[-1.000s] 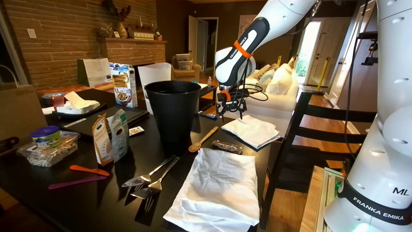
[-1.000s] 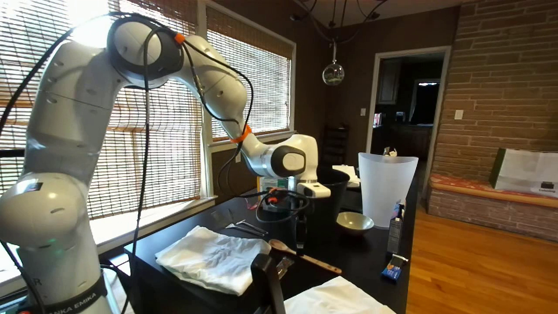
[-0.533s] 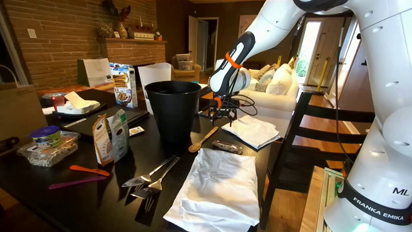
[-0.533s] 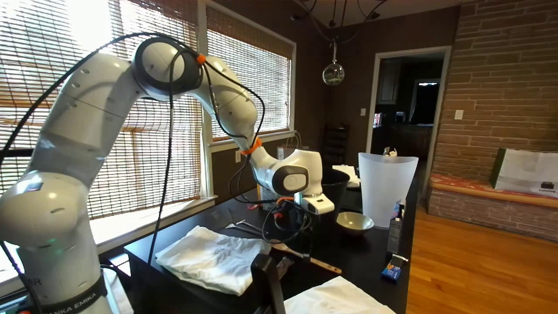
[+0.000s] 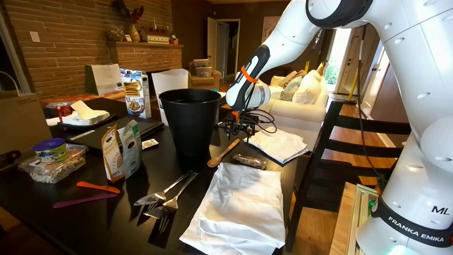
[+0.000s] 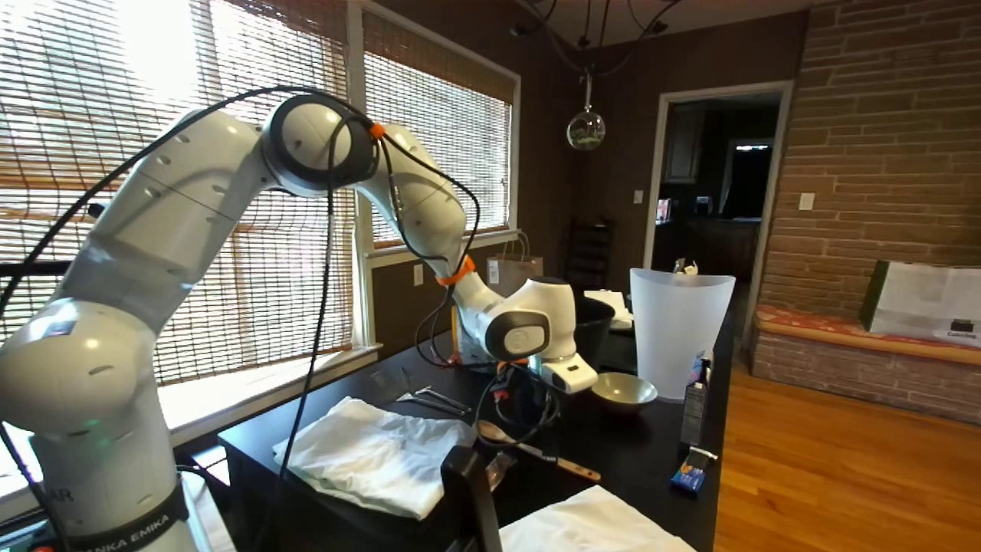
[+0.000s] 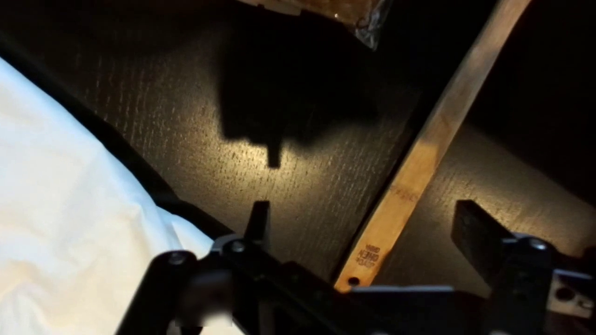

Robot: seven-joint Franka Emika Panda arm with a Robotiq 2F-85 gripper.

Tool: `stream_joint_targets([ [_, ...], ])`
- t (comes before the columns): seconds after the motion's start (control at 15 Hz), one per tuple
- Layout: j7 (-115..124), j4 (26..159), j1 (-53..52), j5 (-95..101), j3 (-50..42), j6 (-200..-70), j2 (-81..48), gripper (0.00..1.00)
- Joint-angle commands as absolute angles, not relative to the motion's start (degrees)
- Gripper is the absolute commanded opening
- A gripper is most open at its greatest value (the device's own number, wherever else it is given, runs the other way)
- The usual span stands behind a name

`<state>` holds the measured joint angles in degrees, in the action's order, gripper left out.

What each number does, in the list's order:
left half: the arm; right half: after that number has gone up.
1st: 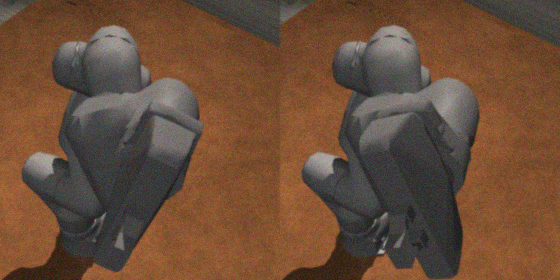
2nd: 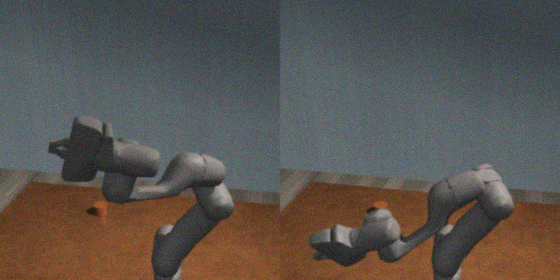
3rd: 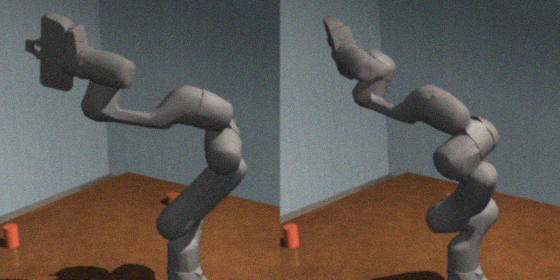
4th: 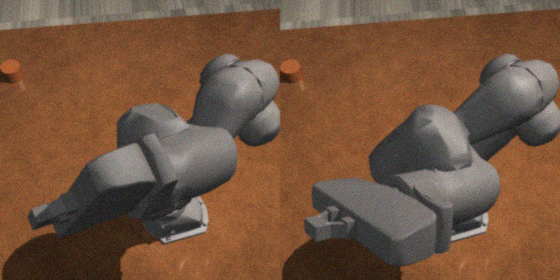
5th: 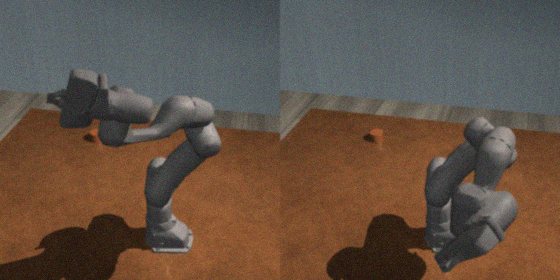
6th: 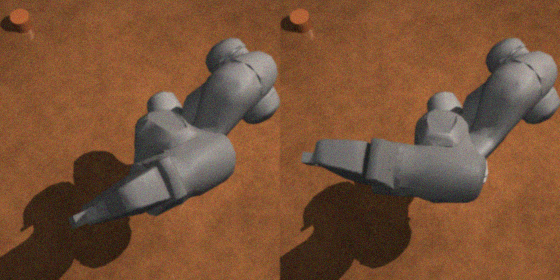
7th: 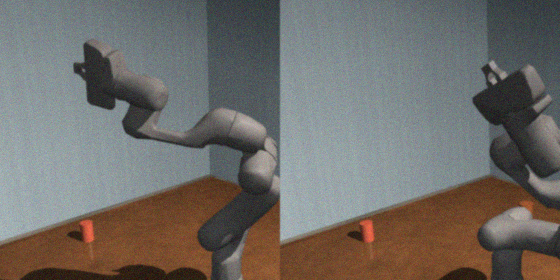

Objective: Put the wooden spoon in the bin

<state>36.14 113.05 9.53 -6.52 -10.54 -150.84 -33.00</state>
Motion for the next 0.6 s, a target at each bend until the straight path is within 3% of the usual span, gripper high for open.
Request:
stream_joint_targets([
  [0.0,32.6,109.2,9.9,-9.6,-10.4,-151.3,-36.4,1.00],
  [0.53,31.3,104.5,9.6,-10.4,-11.0,-150.7,-40.6,1.00],
])
